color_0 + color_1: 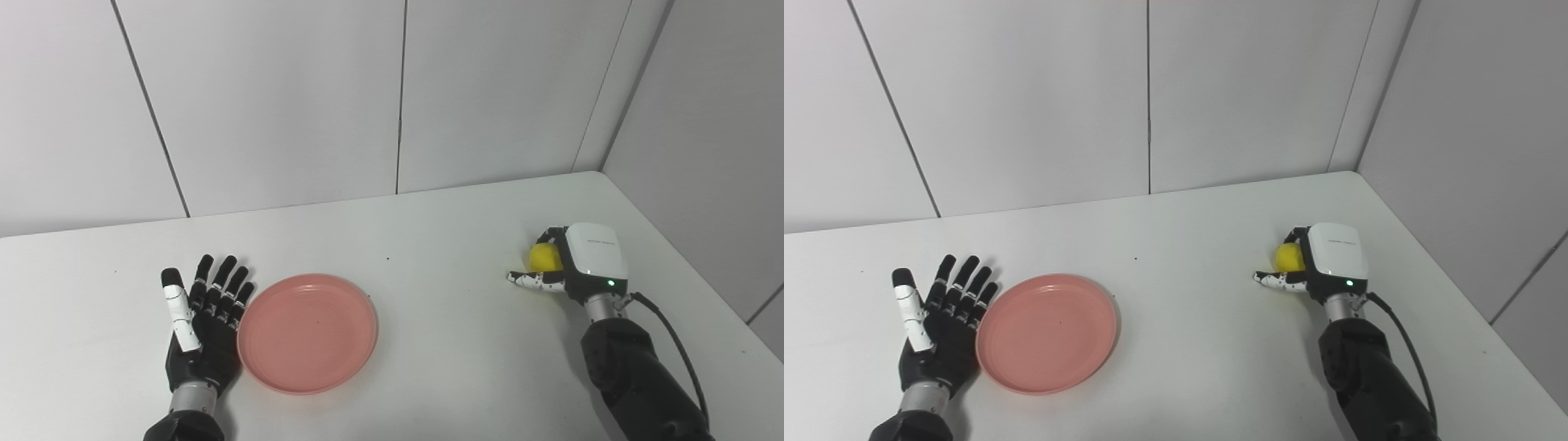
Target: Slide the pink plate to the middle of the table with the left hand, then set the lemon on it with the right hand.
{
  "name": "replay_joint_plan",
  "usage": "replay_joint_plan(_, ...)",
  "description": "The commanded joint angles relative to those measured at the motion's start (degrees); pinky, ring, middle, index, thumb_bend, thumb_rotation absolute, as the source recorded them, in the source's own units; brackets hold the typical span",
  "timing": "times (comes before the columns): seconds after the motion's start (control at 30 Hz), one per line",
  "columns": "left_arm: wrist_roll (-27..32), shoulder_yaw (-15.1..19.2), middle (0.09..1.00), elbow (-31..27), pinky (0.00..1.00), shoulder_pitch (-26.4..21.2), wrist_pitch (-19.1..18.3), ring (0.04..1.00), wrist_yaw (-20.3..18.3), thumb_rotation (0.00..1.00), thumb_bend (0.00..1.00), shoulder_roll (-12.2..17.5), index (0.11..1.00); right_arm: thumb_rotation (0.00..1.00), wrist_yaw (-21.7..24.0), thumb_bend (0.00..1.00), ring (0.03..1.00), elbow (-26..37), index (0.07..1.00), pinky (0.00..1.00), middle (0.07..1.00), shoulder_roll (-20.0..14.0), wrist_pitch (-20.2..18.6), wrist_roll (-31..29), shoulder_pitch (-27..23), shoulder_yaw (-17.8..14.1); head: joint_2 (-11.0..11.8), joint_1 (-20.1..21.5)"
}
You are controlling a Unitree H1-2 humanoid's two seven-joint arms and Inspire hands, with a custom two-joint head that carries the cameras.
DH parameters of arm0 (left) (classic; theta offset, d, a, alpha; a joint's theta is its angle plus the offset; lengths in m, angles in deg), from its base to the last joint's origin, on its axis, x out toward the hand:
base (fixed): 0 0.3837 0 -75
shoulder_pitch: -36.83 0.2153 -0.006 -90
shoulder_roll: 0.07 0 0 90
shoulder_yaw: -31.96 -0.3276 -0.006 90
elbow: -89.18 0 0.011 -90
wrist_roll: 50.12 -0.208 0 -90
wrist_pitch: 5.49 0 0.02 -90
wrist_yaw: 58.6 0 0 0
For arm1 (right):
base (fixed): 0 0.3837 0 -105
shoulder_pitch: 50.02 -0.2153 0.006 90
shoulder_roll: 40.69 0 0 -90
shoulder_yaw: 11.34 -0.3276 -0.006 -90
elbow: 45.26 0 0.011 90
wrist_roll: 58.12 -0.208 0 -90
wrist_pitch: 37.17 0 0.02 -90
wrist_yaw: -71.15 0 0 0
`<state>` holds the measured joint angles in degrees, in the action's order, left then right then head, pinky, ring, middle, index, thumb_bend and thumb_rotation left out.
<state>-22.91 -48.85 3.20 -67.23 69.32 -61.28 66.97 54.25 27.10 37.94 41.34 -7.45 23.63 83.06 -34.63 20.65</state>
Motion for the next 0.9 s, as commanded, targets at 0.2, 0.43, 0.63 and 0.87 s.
replay_joint_plan(0.2,-0.41,0.06,0.905,1.30,0.94,1.87,-3.45,0.911,1.76,0.84,0.81,-0.08,0.957,0.34,1.81,0.70,0.222,-0.46,0.321,0.17,0.282,-1.08,-2.15,-2.22,0.04,0.27,0.00,0.00)
replay_joint_plan(0.43,-0.67,-0.20,0.892,1.61,0.92,1.96,-3.14,0.899,1.59,0.85,0.81,-0.11,0.958,0.34,4.23,0.69,0.213,3.55,0.299,0.16,0.269,-1.89,-2.19,-2.63,0.05,0.93,-0.06,-0.29)
replay_joint_plan(0.63,-0.81,-0.60,0.902,1.31,0.93,2.21,-3.18,0.901,1.66,0.85,0.81,-0.41,0.952,0.34,6.73,0.67,0.190,9.86,0.274,0.14,0.247,-2.61,-1.50,-1.87,-0.43,1.74,-0.05,-0.75)
replay_joint_plan(0.87,-1.01,-1.10,0.909,0.97,0.93,2.53,-3.15,0.907,2.05,0.84,0.82,-0.96,0.948,0.34,10.34,0.67,0.202,16.97,0.303,0.15,0.263,-2.22,-2.27,-0.48,-1.39,2.15,-0.10,-1.50)
